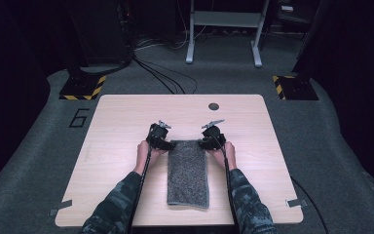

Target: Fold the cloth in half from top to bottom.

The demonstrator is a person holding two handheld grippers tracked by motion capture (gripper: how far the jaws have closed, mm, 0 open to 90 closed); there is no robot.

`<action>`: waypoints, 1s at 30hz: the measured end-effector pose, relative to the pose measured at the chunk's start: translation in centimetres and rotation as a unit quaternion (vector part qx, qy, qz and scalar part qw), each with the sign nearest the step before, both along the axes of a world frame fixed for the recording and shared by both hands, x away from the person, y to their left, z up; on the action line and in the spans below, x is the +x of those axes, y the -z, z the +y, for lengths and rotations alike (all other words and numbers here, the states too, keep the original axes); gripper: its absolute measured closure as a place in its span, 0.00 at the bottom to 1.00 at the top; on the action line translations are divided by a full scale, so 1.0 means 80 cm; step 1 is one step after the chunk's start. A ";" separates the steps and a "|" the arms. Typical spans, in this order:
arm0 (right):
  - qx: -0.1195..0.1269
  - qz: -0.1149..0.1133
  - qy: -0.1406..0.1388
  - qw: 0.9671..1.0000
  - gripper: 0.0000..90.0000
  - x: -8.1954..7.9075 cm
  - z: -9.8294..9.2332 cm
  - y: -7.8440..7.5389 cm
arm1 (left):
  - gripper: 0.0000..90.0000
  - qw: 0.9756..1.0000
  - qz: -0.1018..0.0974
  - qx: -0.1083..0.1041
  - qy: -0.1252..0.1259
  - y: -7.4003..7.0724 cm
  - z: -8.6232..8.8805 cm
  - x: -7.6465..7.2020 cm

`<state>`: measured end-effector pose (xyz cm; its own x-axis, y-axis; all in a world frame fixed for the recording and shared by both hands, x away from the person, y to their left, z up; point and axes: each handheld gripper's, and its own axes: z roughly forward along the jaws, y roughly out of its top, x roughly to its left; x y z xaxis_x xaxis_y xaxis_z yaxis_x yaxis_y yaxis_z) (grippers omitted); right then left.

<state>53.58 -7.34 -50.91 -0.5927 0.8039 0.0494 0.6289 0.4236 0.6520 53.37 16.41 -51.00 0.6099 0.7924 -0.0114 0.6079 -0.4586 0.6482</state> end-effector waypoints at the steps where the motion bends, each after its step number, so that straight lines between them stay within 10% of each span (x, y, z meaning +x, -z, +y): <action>1: 0.002 0.002 -0.001 1.000 0.80 -0.001 0.000 0.000 | 0.52 1.000 -0.001 0.000 0.002 0.000 -0.001 -0.001; 16: -0.003 0.005 -0.002 1.000 0.93 -0.006 0.008 -0.001 | 0.86 0.999 -0.001 -0.025 0.026 0.001 -0.004 -0.005; 30: 0.005 -0.021 -0.005 1.000 0.94 -0.016 0.004 -0.014 | 0.93 0.998 -0.028 -0.051 0.022 -0.007 0.003 -0.015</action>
<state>52.33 -7.04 -49.76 -0.6031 0.7970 0.0324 0.5957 0.4231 0.6828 52.17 16.63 -50.47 0.6459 0.7614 -0.0562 0.5502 -0.4131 0.7257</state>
